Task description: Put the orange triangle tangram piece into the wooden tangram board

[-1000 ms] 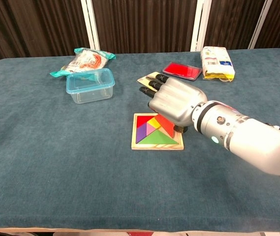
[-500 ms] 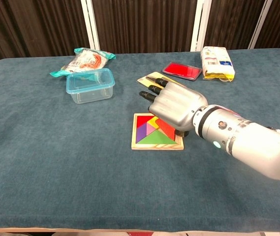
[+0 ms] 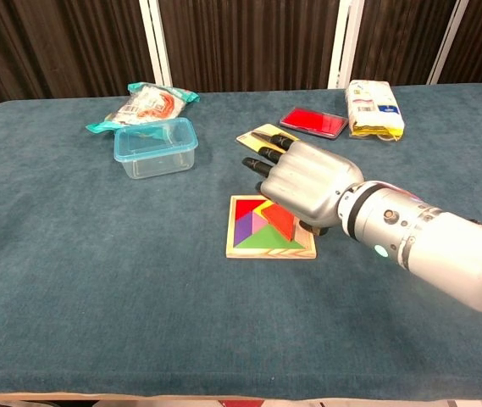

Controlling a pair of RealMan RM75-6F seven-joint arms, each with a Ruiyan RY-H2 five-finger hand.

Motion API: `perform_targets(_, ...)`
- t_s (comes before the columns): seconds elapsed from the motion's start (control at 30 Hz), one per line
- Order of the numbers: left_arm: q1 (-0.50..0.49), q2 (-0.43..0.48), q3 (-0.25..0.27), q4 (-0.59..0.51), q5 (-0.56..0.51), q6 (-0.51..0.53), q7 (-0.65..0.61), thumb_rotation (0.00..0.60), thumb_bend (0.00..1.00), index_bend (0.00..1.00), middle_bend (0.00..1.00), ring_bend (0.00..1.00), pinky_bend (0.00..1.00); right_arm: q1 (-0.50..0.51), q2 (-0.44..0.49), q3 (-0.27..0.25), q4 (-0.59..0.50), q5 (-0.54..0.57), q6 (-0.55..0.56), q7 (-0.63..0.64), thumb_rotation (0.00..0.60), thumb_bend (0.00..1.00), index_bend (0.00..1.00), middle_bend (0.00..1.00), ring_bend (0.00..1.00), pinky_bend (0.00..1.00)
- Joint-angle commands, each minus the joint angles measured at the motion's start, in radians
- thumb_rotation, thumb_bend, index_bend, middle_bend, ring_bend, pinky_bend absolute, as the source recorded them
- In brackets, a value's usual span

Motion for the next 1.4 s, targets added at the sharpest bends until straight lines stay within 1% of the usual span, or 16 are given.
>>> perform_targets(0.03, 0.000, -0.001, -0.001, 0.001, 0.000, 0.001, 0.000, 0.600, 0.46, 0.00, 0.01, 0.02, 0.10, -0.001, 0.009, 0.002, -0.012, -0.006, 0.005, 0.010, 0.600, 0.46, 0.42, 0.01, 0.00, 0.00)
perform_targets(0.17, -0.001, -0.001, -0.002, -0.001, -0.002, -0.001, 0.002, 0.600, 0.46, 0.00, 0.01, 0.02, 0.10, -0.006, 0.030, 0.007, -0.036, -0.017, 0.017, 0.030, 0.600, 0.46, 0.42, 0.01, 0.00, 0.00)
perform_targets(0.3, -0.002, -0.002, -0.002, -0.002, -0.002, -0.002, 0.005, 0.600, 0.46, 0.00, 0.01, 0.02, 0.10, -0.013, 0.049, 0.000, -0.058, -0.032, 0.023, 0.050, 0.600, 0.46, 0.42, 0.01, 0.00, 0.00)
perform_targets(0.43, -0.002, -0.002, -0.002, -0.003, -0.002, -0.002, 0.007, 0.600, 0.46, 0.00, 0.01, 0.02, 0.10, -0.018, 0.080, -0.023, -0.091, -0.064, 0.009, 0.082, 0.600, 0.46, 0.43, 0.01, 0.00, 0.00)
perform_targets(0.63, -0.003, -0.002, -0.002, -0.006, -0.004, -0.007, 0.012, 0.600, 0.46, 0.00, 0.01, 0.02, 0.10, -0.026, 0.106, -0.065, -0.123, -0.102, -0.009, 0.092, 0.600, 0.58, 0.45, 0.01, 0.00, 0.00)
perform_targets(0.7, -0.004, -0.002, -0.003, -0.006, -0.004, -0.008, 0.013, 0.600, 0.46, 0.00, 0.01, 0.02, 0.10, -0.026, 0.103, -0.072, -0.124, -0.105, -0.019, 0.088, 0.600, 0.59, 0.46, 0.01, 0.00, 0.00)
perform_targets(1.13, -0.004, 0.000, -0.003, -0.004, -0.004, -0.006, 0.004, 0.600, 0.46, 0.00, 0.01, 0.02, 0.10, -0.027, 0.081, -0.068, -0.109, -0.094, -0.040, 0.085, 0.600, 0.59, 0.47, 0.01, 0.00, 0.00)
perform_targets(1.4, -0.005, -0.002, -0.004, -0.006, -0.007, -0.009, 0.009, 0.600, 0.46, 0.00, 0.01, 0.02, 0.10, -0.038, 0.099, -0.072, -0.116, -0.088, -0.038, 0.084, 0.600, 0.59, 0.47, 0.01, 0.00, 0.00)
